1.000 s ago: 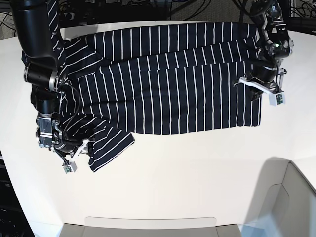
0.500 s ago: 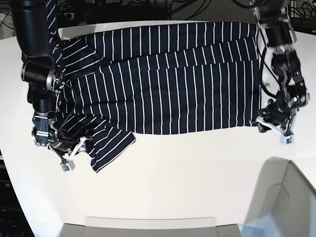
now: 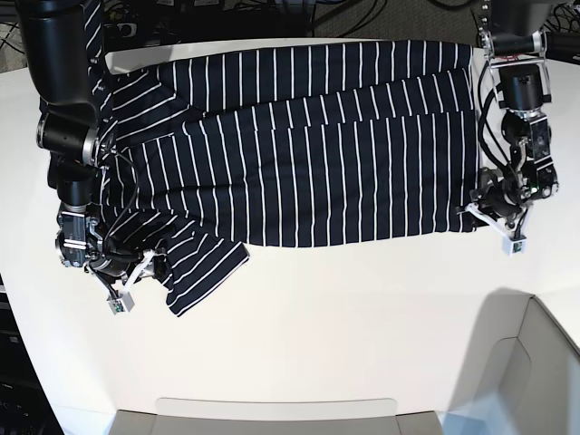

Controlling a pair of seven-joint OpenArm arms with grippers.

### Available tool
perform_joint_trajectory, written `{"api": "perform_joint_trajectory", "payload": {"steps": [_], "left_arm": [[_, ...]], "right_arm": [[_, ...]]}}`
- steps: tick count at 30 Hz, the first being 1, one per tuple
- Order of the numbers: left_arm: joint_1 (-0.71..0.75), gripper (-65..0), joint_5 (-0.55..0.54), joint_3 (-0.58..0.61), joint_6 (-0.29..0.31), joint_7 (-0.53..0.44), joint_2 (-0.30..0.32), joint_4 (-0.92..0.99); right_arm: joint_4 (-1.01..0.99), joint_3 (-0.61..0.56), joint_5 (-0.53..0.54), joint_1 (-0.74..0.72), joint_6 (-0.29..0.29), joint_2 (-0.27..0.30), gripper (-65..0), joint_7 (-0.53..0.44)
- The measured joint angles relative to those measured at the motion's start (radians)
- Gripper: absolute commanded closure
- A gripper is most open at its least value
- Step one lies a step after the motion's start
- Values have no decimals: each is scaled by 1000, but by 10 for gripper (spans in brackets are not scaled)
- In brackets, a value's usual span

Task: Fold the T-shirt properly
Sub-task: 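Grasp the hem edge with both grippers and fold it toward the collar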

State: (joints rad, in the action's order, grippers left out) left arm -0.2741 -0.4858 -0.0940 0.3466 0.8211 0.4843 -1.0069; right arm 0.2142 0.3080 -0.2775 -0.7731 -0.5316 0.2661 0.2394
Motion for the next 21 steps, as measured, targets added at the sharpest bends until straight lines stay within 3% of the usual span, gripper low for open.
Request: {"api": "perform_joint_trajectory", "payload": {"steps": [6,10,12,14,17,21], "left_arm": [[0,-208,0,9,90,-3,-2,0],[-3,-149,-2,79,96,-16,1,-2],[-6,-77,-5,99,97,-16,0,-3],[-6,0,-5,100,97,-16,-2,-3],[-6,0,-13,100,91,-17,-3,-3],[-5,0,-12,94,87,-6,-5,-23]], "right_arm": [[0,0,-4,-3,0,-2,-329,5],[0,0,-7,-4,4,-5,-320,6],[0,0,-7,-5,8,-6,-257,6],[-1,0,-11,-10,16,-12,-148,10],[0,0,-14,-18,15,-23,-1,26],[49,0,-38,-25,12,-44,0,57]]}}
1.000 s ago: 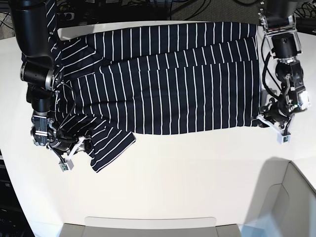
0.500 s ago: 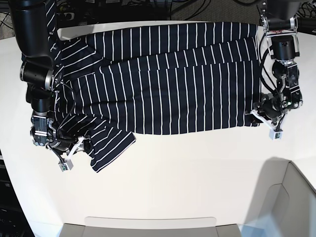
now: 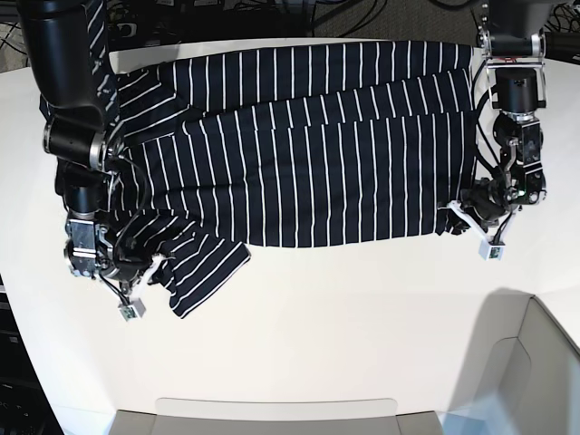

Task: Fold the T-shirt properly
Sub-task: 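Grasp the hem edge with both grippers and fold it toward the collar, then lay the folded hem down and pull the strip toward the arms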

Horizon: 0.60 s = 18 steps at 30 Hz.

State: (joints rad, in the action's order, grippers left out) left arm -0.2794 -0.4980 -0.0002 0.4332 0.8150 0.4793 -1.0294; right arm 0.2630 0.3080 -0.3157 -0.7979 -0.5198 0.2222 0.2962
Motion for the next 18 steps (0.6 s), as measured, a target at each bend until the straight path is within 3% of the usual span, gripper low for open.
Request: {"api": "perform_joint_trajectory", "payload": {"steps": [8,18], "left_arm": [[45,0,19,-195,-5,167,-27,-208],[120,0,14,-203,-3,225,-33,-335]], "right_arm": [[196,0,8,-5,0,-5,0,-4],[581,5,20,169,-12,-8,0,230]]}}
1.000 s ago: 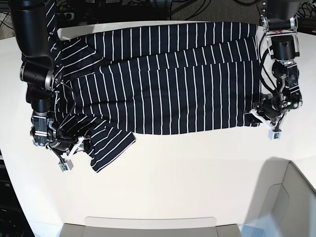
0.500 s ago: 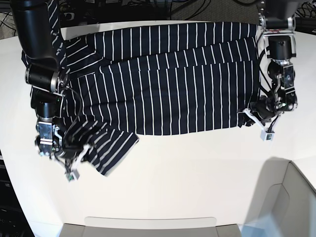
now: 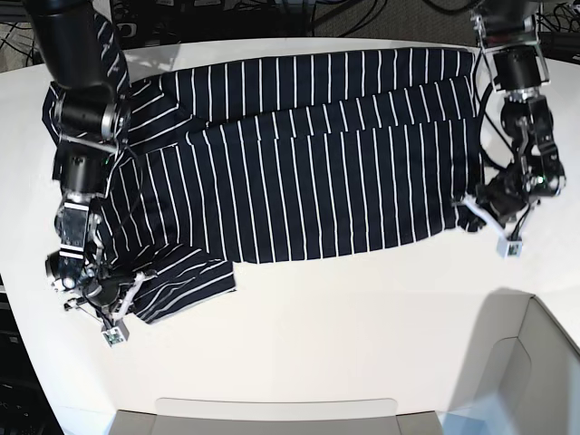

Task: Fold the T-shirt properly
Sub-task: 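Lay the folded hem down and pull the strip toward the arms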

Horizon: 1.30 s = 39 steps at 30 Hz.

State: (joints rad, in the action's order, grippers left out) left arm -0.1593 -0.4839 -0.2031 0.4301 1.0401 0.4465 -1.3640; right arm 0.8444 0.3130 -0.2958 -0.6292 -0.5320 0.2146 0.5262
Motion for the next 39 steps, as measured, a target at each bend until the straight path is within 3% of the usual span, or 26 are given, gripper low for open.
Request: {"api": "perform_joint_trajectory", "payload": {"steps": [5,8,16,25,34,39], "left_arm": [[75,0,0,-2,1,0,2,-94],[113,0,-4,-2,2,-3,2,-144],[230,0,1,-131,4,3,-47,-263],[344,0,-3,-134,5,3,-52,-380],[431,0,-4,-134,4,4,-53,-491],[447,0,-10,-192,7,74,-59,-513]], "right_arm": [[214,0,2,116,-7,-20,0,87],[327,2,2,172,-86,-20,0,149],[567,71,3,276,-155,-21,0,273],[742,161,5,395,-155,-33,0,373],[887,203,6,494,-155,-35,0,397],[945,203,6,570,-155,-35,0,399]]}}
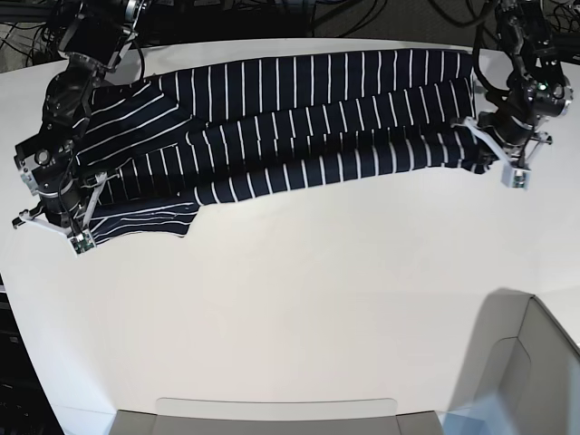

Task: Fold the T-shirt properly
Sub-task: 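Lay the folded hem down and pull the strip toward the arms, then grip both ends of the long strip and stretch it flat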

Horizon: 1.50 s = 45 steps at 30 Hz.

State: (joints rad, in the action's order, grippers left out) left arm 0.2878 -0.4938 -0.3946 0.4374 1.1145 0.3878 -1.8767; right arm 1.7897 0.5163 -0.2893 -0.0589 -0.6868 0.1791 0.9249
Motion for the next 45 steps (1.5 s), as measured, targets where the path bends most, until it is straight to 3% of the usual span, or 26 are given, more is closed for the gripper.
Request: {"api": "perform_joint_trajectory", "payload": {"steps": [7,10,19,30,35,41,45], "left_arm": [[74,0,-1,-19,5,34,2,-75],[109,0,0,-19,4,32,3,-92],[172,0,-5,-21,5,33,-36,-91],[221,-5,0,-13,0,27,-38,-73],[228,-221,8,-13,0,25,-38,-73],[234,-229,6,-18,1,16,-65,-74],[233,-229,5,-18,0,29,-66,-69]], "right_arm": [[45,1,2,109,0,0,0,-3],[93,32,0,145,0,-31,0,2],[126,124,-3,160,0,-55,0,0],[121,130,-48,220,0,-63,0,-4],[121,130,-55,217,0,-87,0,-4],[121,130,-56,217,0,-88,-148,-5],[121,131,-56,217,0,-87,-191,-5]]}}
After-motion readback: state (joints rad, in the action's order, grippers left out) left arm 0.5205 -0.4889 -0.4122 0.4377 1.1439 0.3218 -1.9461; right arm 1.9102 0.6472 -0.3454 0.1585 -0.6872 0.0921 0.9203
